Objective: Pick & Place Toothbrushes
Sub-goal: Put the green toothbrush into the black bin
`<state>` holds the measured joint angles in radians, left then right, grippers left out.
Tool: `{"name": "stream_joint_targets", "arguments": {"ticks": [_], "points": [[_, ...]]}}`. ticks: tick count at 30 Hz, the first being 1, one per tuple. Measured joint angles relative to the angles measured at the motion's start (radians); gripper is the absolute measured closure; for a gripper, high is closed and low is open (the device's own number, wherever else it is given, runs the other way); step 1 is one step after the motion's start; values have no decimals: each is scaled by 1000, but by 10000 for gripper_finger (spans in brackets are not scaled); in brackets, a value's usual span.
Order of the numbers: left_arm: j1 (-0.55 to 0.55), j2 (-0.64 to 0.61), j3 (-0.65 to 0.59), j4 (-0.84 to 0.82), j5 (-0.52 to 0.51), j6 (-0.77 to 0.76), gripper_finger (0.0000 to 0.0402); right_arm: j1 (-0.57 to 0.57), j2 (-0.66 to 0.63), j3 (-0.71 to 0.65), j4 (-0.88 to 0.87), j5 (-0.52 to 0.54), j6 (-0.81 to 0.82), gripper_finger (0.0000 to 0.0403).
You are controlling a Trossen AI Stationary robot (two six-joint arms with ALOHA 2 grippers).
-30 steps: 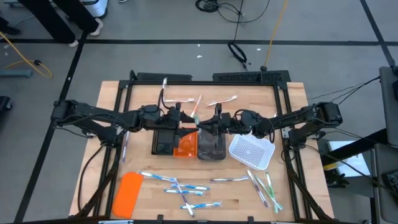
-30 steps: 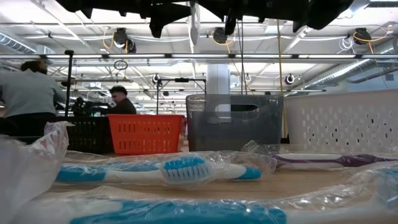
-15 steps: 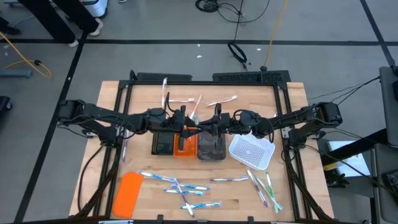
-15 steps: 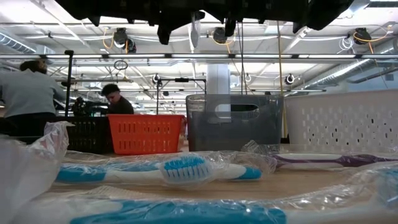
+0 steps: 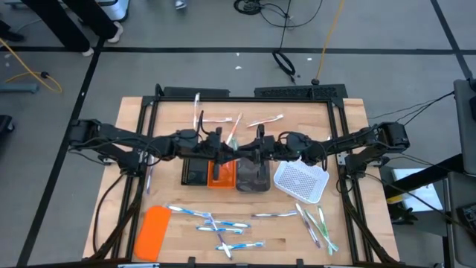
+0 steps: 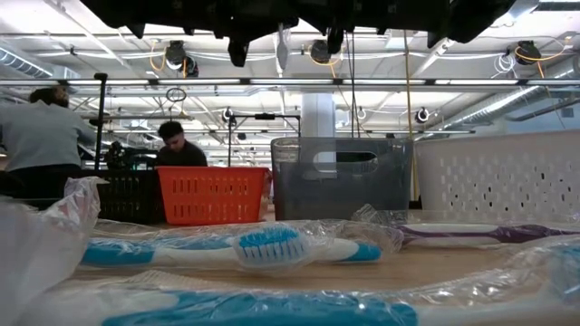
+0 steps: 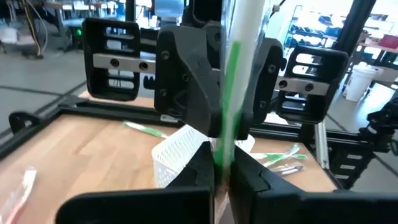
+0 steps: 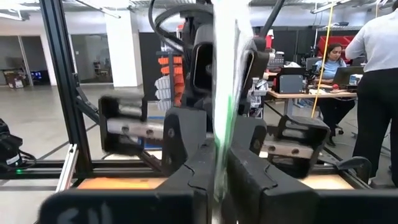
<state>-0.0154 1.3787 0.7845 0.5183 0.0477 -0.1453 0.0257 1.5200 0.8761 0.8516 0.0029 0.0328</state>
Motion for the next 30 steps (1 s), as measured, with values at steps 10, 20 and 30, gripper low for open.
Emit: {"name": "stream_joint_targets", "arguments": {"ticks": [10, 20, 30], "points": [[-46, -157, 1, -356, -173, -106, 396, -13, -113, -1, -282, 97, -23, 318], [-196, -256, 0, -848, -492, -450, 395, -5, -260, -1, -647, 105, -11, 299], [-283, -186, 0, -1046, -634, -748, 391, -3, -350, -1, -984, 105, 103, 309]]}}
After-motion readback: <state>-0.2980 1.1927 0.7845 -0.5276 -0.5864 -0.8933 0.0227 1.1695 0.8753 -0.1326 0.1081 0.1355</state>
